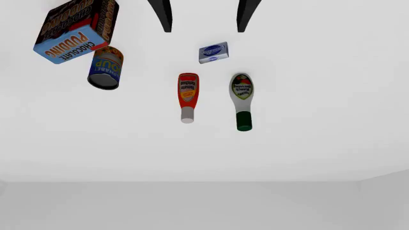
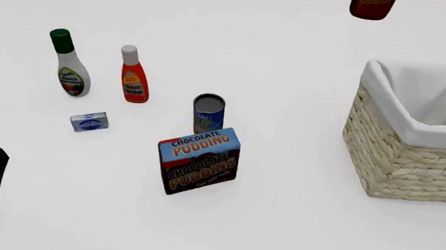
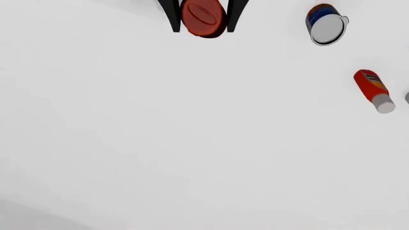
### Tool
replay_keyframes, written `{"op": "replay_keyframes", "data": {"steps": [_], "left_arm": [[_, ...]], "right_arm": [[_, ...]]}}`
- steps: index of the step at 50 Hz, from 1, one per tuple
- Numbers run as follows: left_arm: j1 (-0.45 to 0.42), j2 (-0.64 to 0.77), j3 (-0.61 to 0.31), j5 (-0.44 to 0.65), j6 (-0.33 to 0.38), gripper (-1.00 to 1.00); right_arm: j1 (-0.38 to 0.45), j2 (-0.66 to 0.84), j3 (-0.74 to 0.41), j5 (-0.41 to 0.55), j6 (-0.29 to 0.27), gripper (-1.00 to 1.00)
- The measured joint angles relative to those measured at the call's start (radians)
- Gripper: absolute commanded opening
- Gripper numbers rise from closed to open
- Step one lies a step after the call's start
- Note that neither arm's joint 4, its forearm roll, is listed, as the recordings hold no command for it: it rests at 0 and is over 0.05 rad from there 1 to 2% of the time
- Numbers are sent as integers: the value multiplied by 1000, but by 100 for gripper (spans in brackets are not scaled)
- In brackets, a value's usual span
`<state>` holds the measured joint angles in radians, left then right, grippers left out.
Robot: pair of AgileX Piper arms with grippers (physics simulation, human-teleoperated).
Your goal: Pick the bbq sauce and place it in the basket.
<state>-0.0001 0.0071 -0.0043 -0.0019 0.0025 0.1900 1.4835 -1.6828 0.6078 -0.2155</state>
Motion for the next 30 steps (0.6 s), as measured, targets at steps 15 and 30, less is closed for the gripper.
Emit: {"op": "replay_keyframes", "data": {"steps": [15,30], "left_arm": [[0,0,0,0,0,100],[0,0,0,0,0,100]], "right_arm": [[-106,-81,84,-12,-7,-100],[-214,-158,183,-36,-14,-100]]}}
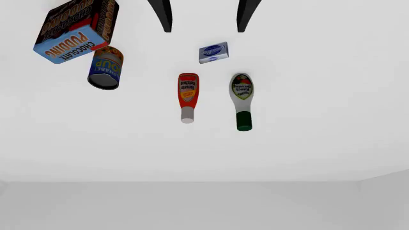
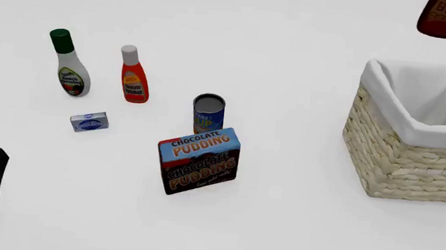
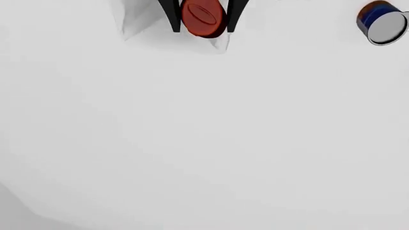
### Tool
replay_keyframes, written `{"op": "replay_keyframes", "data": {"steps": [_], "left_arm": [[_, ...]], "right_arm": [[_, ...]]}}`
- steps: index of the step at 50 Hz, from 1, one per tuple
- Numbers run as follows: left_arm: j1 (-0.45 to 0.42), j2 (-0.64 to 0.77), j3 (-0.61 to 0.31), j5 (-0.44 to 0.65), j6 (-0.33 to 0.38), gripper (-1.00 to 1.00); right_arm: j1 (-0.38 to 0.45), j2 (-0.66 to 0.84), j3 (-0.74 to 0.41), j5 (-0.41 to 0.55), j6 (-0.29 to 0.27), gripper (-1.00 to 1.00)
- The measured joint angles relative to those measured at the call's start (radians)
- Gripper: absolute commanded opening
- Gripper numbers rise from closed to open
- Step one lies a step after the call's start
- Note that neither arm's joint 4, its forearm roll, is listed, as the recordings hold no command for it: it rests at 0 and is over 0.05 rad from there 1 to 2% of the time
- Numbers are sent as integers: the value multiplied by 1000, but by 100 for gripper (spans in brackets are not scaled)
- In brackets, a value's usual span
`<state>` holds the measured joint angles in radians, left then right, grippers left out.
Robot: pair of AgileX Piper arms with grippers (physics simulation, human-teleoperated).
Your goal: Pick the bbq sauce and place it in the basket.
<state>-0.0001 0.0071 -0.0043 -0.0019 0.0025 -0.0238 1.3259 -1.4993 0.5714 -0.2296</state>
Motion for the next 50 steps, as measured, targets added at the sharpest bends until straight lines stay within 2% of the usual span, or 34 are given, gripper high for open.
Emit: {"op": "replay_keyframes", "data": {"steps": [23,50], "left_arm": [[0,0,0,0,0,100],[0,0,0,0,0,100]], "right_arm": [[-114,-44,165,-87,2,-100],[-172,12,302,-197,2,-100]]}}
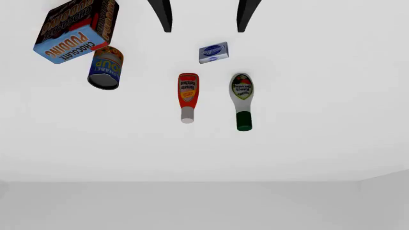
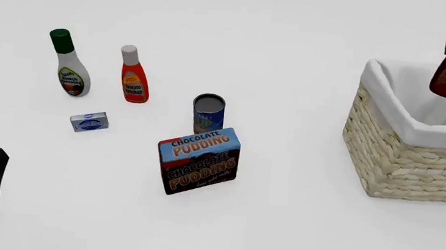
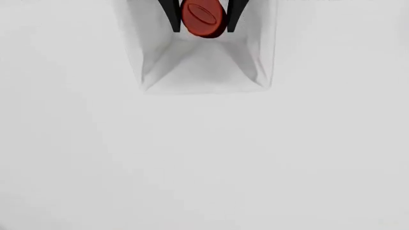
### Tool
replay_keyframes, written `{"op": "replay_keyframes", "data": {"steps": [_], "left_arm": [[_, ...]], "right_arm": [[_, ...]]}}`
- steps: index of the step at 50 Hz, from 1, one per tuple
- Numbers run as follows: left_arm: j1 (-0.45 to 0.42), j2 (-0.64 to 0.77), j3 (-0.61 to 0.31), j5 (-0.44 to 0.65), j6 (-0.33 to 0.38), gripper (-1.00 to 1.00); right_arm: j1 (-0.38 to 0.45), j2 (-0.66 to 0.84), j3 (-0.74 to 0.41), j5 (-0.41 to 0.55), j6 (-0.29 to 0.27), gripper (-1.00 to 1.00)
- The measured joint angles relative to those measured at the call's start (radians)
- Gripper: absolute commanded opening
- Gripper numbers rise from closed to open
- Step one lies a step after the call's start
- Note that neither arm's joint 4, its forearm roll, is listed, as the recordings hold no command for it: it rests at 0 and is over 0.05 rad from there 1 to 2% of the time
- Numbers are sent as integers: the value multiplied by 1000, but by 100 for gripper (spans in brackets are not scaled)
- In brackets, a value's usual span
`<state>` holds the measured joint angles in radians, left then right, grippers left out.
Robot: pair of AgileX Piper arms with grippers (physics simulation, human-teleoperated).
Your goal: Pick the bbq sauce and place it in the basket.
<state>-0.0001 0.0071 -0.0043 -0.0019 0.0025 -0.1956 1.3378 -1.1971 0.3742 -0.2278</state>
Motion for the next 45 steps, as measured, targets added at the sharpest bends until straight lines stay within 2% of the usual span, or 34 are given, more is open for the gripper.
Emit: {"op": "replay_keyframes", "data": {"steps": [45], "left_arm": [[0,0,0,0,0,100]], "right_arm": [[2,152,83,-131,6,-100]]}}
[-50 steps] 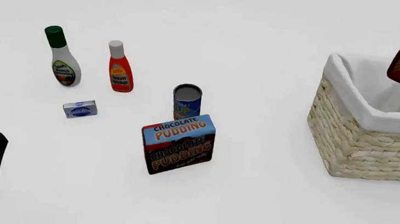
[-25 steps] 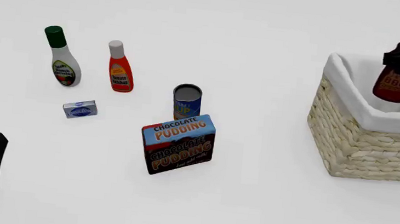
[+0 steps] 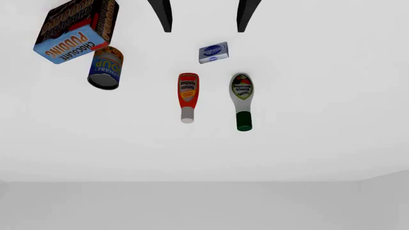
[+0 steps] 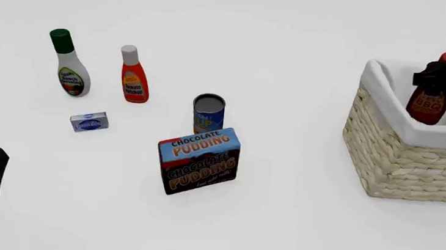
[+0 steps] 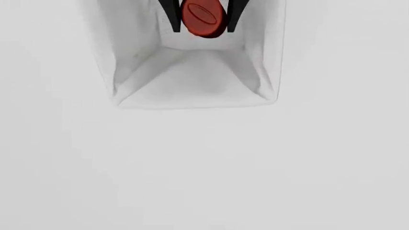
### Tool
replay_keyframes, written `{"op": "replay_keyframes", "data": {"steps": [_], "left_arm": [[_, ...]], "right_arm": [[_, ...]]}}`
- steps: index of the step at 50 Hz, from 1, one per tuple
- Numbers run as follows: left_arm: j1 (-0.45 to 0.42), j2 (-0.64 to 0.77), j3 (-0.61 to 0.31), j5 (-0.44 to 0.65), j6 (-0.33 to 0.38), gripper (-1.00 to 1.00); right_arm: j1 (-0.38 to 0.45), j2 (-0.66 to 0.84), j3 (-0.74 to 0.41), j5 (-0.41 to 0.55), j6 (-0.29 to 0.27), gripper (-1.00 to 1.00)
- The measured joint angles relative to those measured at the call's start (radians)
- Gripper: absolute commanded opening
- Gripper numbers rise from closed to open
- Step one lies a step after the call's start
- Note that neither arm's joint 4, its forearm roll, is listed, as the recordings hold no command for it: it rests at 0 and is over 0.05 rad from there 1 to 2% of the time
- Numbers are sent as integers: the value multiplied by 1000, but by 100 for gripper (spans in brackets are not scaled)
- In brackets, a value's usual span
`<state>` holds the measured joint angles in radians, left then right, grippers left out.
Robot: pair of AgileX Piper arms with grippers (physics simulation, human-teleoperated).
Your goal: Pick the bbq sauce and place it in the basket.
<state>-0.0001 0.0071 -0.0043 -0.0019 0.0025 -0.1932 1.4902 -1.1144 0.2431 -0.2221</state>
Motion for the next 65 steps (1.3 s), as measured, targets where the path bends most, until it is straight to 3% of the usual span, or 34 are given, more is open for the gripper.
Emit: {"op": "replay_keyframes", "data": {"steps": [65], "left_arm": [[0,0,0,0,0,100]], "right_arm": [[-39,150,22,-103,-1,-100]]}}
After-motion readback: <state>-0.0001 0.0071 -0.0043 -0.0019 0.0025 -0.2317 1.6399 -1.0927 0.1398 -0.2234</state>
